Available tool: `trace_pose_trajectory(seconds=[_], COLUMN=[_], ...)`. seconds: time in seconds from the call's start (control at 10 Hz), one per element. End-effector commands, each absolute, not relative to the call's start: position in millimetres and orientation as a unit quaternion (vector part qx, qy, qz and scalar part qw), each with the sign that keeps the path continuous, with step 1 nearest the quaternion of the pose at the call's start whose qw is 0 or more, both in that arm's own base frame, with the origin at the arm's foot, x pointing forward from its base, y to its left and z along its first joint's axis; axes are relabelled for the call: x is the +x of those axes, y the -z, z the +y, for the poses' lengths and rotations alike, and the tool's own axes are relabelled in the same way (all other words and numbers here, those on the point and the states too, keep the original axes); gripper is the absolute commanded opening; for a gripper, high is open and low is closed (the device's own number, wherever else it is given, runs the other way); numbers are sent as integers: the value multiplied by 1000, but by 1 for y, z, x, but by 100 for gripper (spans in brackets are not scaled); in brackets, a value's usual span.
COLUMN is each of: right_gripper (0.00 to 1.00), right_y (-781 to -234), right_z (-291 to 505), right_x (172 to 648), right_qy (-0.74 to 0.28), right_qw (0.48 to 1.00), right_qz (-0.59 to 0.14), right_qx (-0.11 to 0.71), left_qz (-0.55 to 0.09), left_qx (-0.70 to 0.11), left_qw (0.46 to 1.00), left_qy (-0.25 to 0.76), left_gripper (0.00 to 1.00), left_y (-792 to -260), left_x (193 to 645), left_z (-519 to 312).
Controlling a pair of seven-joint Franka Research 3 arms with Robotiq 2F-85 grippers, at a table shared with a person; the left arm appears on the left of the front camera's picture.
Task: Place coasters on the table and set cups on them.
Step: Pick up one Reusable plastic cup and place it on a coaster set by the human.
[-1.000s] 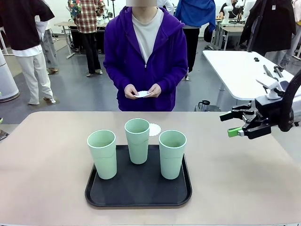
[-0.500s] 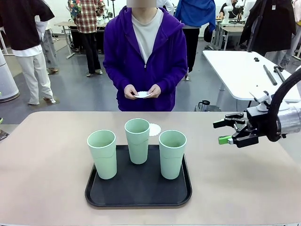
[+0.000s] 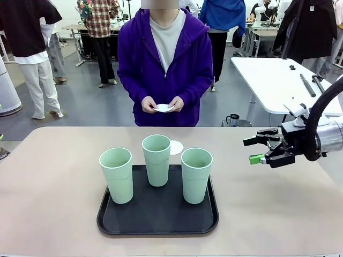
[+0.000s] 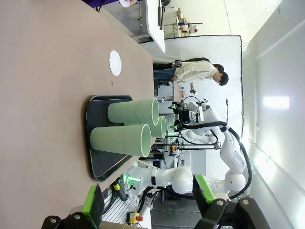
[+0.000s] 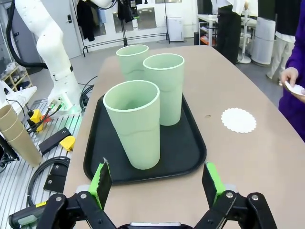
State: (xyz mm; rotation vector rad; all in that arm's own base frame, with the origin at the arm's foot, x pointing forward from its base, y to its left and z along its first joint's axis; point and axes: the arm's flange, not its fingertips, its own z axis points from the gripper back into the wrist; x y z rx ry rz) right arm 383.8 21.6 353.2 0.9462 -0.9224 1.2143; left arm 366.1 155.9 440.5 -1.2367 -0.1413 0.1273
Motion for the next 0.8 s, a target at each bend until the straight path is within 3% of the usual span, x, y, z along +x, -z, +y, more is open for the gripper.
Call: trace_pose_trajectory(seconds=[0.0, 0.2, 0.7], right_gripper=[100, 100, 100], right_y=[-355, -342, -303], right_z=[23, 25, 58], right_x=[383, 384, 370], right_qy=[-529, -525, -530], right_qw=[620, 627, 582], right_qz=[-405, -393, -404], right_qx=[414, 420, 466], left_qz=[-70, -70, -70], left_qx=[-583, -583, -583], left_qw=[807, 807, 807], left_qy=[-58, -58, -58], left_gripper=[100, 100, 100], left_y=[-442, -442, -442], left_x=[366, 366, 366], left_z=[155, 155, 155])
